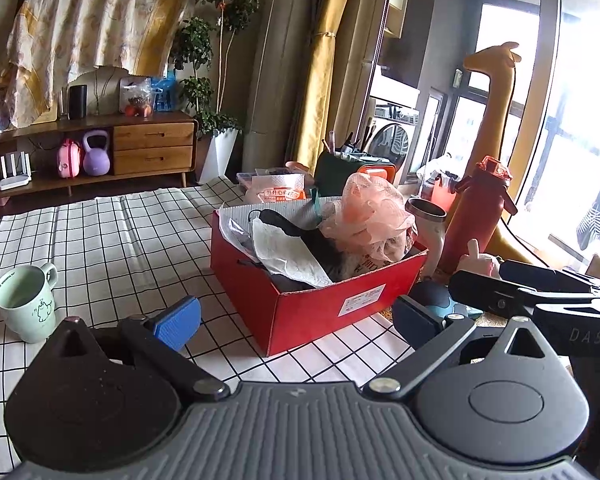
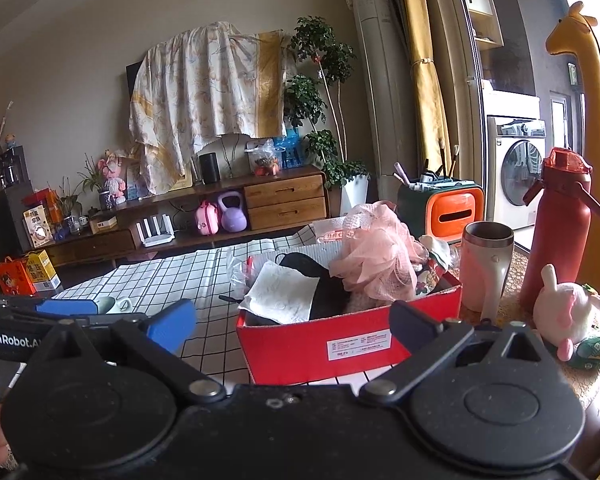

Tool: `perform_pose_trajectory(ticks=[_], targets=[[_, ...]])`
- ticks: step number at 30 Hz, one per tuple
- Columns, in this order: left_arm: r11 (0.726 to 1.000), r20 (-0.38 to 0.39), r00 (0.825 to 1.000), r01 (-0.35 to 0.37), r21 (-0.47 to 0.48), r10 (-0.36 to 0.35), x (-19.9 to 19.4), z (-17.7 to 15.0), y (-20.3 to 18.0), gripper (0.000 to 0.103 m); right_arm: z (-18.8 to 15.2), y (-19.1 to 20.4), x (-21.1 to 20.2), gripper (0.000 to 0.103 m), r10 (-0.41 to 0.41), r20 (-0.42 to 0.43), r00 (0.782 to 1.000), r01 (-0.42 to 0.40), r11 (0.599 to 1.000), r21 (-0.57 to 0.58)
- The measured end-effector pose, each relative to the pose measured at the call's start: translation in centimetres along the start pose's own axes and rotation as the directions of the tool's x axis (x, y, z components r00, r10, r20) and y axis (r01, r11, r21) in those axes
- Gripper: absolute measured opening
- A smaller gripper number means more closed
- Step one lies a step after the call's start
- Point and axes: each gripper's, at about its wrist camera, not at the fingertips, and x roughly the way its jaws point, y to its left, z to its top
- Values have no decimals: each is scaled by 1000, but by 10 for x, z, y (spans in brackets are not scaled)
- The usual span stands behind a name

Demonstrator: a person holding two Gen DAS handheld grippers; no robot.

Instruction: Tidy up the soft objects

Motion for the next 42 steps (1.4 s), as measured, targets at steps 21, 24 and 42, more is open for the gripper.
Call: perform_pose_trajectory(ticks=[21,24,42], targets=[[1000,32,999,2,-4,-2,-9,0,2,103,-3,4,-1,103,7,-5,1000,-7,1000,-3],[1000,36,999,3,0,-3,-9,1,1,103,-3,4,-1,103,2,-4,1000,-2,1000,-2],[1000,37,999,-1,-11,2,-10,-2,1,103,-3,5,-3,103,4,-11,1000,-4,1000,2]])
